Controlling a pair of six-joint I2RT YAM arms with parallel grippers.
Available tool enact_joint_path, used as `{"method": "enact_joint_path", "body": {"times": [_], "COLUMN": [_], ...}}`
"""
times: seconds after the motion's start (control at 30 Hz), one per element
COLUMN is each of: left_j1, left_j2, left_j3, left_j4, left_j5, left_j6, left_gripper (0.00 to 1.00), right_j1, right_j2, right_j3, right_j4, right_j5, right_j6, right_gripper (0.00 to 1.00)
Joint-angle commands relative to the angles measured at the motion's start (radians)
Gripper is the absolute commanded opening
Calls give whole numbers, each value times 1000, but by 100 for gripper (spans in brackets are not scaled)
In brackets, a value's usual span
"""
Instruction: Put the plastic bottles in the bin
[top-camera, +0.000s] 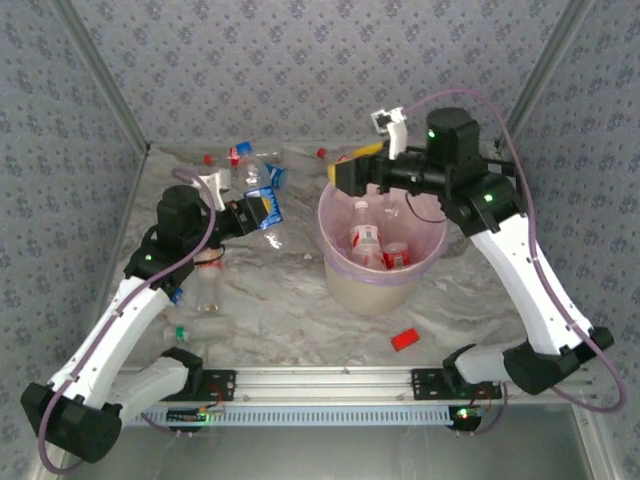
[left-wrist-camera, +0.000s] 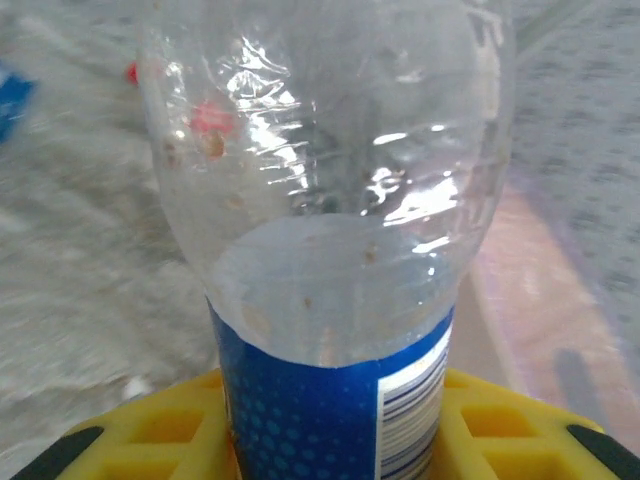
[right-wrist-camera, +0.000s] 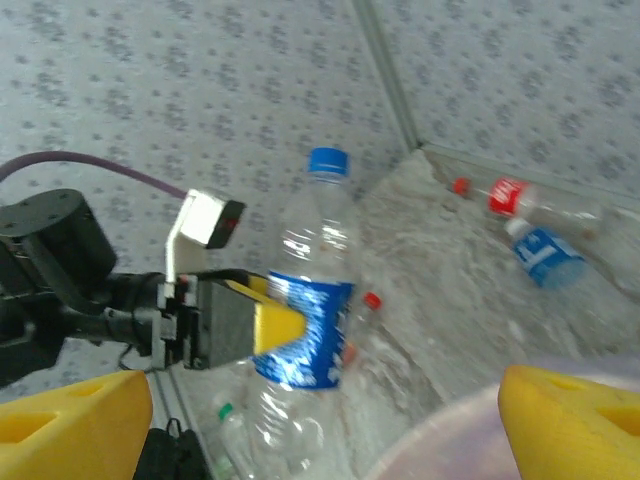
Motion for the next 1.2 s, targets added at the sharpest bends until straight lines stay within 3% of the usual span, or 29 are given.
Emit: {"method": "enact_joint_path", "body": {"times": [0.0, 0.13, 0.5, 0.57, 0.73, 0.8, 0.97, 1.07, 1.17], "left_j1": [-2, -18, -87, -89, -90, -92, -96, -96, -97], "left_j2": [-4, -5, 62, 59, 56, 54, 25, 2, -46], "left_j3": [-2, 9, 92, 92, 87, 87, 73, 67, 37], "left_j4": [168, 165, 85, 82, 72, 67, 46, 12, -35], "left_j5": [138, 153, 145, 127, 95, 89, 56, 26, -10], "left_j6": [40, 72, 159, 161, 162, 157, 161, 164, 159], "left_gripper": [35, 35, 35, 35, 35, 37, 46, 68, 77], "right_j1": [67, 98, 145, 145, 148, 145, 141, 135, 111], "right_j2": [94, 224, 399, 412, 409, 414, 419, 419, 411], "right_j3": [94, 213, 345, 348, 345, 348, 351, 372, 414], "right_j4": [7, -80, -150, -164, -145, -143, -101, -86, -78], "right_j5": [19, 29, -3, -15, -26, -19, -33, -37, -41], "right_j6": [-5, -12, 10, 10, 17, 18, 33, 37, 37], "right_gripper": [92, 100, 100, 93, 66, 60, 52, 52, 50]}}
